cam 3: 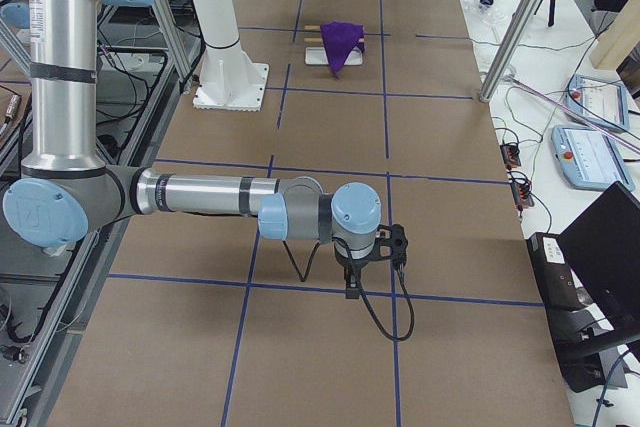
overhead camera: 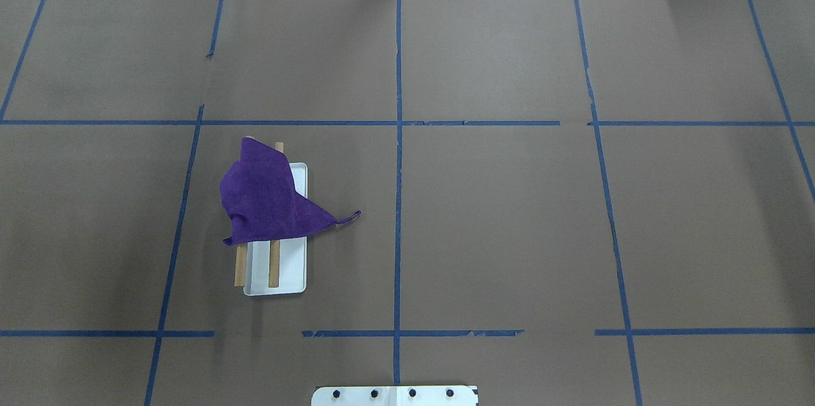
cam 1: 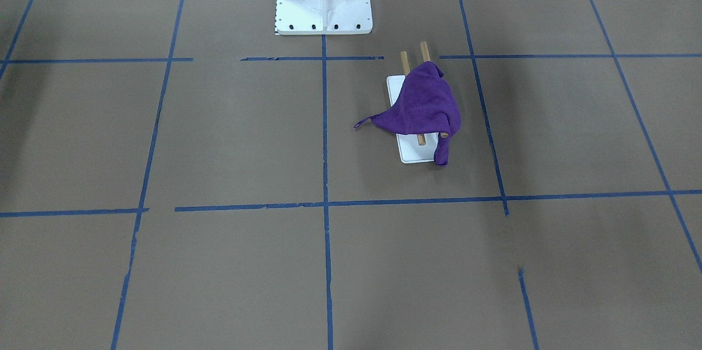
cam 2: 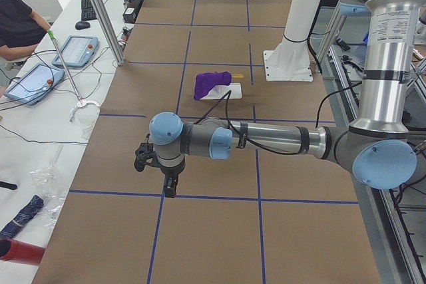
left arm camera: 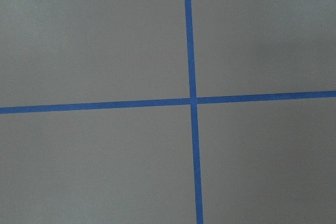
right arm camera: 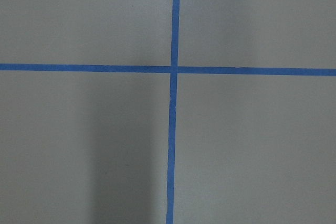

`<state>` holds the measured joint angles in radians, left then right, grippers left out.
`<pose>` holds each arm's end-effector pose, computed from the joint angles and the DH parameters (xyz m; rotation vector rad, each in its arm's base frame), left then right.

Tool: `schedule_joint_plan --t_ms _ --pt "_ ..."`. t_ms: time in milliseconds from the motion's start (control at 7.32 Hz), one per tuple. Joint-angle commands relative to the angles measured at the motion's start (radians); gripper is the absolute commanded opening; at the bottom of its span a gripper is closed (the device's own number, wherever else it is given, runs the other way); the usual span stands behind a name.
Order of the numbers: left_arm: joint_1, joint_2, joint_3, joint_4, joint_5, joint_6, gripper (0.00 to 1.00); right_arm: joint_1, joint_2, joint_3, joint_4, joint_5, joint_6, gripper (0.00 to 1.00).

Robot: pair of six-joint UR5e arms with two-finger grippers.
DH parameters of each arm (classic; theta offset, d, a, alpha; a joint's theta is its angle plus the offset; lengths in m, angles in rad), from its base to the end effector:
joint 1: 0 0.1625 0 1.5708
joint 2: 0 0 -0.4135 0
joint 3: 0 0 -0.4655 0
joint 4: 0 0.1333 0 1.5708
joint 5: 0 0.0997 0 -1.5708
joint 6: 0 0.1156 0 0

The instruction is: Hang towel on rack

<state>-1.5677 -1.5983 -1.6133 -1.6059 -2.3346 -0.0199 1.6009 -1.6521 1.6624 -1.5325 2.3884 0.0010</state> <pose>-0.0515 -0.5838 0.6158 0.0912 0.7641 0.0242 0.0651 -0.5336 0.6440 0.0577 -0.8167 0.0095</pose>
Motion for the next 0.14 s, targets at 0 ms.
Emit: schedule_joint_plan --t_ms 0 --pt "0.000 -0.002 0.000 0.000 0.000 0.000 1.00 -0.001 0.000 0.002 0.002 0.000 0.001 1.00"
